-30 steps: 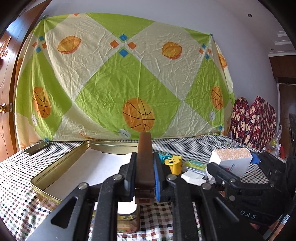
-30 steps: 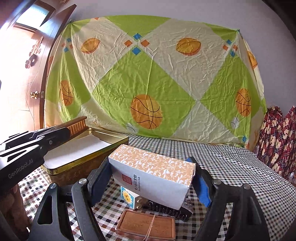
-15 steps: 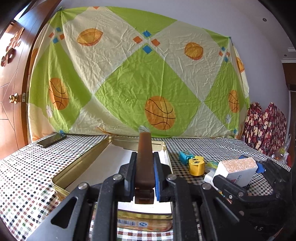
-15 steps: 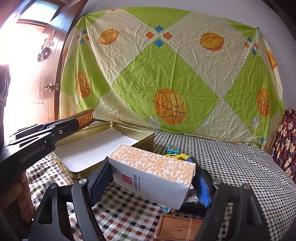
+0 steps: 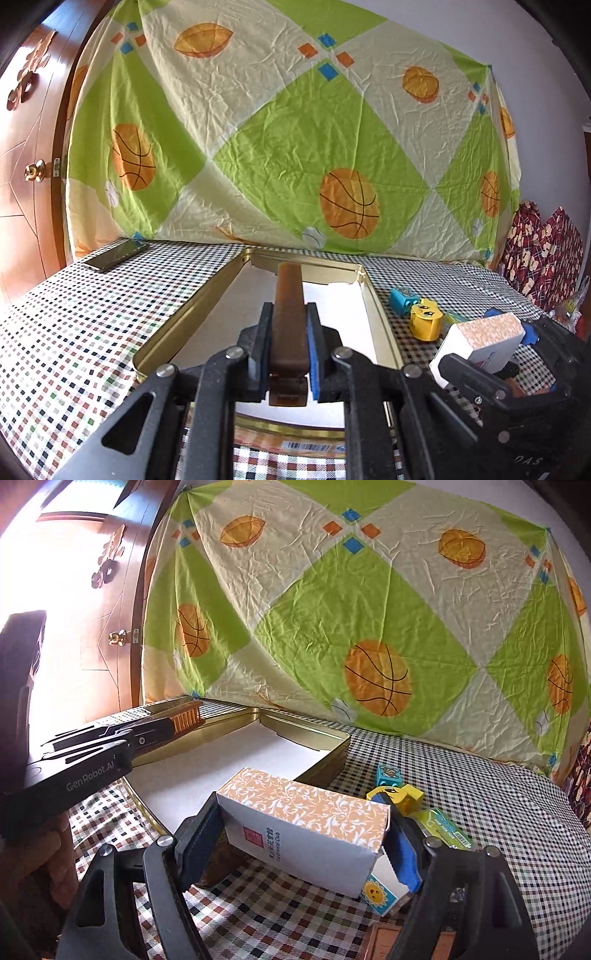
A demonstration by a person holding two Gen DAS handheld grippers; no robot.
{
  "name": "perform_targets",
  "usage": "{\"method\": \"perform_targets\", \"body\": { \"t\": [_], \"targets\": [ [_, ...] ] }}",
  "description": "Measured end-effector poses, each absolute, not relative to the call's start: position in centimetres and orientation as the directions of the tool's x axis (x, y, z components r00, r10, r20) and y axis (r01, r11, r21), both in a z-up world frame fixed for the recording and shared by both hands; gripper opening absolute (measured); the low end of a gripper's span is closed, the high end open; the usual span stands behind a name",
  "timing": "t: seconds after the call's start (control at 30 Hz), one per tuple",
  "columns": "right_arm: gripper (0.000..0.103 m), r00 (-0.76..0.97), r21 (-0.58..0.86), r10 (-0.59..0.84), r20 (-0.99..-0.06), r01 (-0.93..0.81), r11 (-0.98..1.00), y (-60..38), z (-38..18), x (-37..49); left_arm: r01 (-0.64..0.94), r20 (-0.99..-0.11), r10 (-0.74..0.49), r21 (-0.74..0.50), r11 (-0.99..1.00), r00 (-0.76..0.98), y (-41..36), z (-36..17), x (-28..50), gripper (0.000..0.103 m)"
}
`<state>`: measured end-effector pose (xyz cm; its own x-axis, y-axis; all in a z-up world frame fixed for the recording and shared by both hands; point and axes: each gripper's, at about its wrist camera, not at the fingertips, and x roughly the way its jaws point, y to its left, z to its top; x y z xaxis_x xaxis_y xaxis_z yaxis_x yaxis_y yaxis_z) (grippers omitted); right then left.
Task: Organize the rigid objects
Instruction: 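Lower the stick into the tin with the left tool while the right tool releases the box there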
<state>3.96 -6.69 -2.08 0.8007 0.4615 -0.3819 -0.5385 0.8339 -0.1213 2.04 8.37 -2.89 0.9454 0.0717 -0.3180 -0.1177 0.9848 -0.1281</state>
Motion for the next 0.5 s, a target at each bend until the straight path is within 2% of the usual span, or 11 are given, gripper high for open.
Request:
{"method": "perform_targets", "body": {
  "t": [0.27,0.5],
  "targets": [
    [0.081,0.756,-0.127,0.477,-0.449,-0.583,0.803,-4.1,-1.1,6.2,-0.081,-0.406,0.011,-0.157,0.984,0.914,9.7,-2.7,4.3,0.014],
    [0.081,0.701,-0.078,0.494,-0.514,-0.611,0.788,-2.2,-0.1,10.2,-0.086,-0.454,0.025,-0.115,0.99,0.891,10.5,-1.9,6.6,0.014]
  ]
}}
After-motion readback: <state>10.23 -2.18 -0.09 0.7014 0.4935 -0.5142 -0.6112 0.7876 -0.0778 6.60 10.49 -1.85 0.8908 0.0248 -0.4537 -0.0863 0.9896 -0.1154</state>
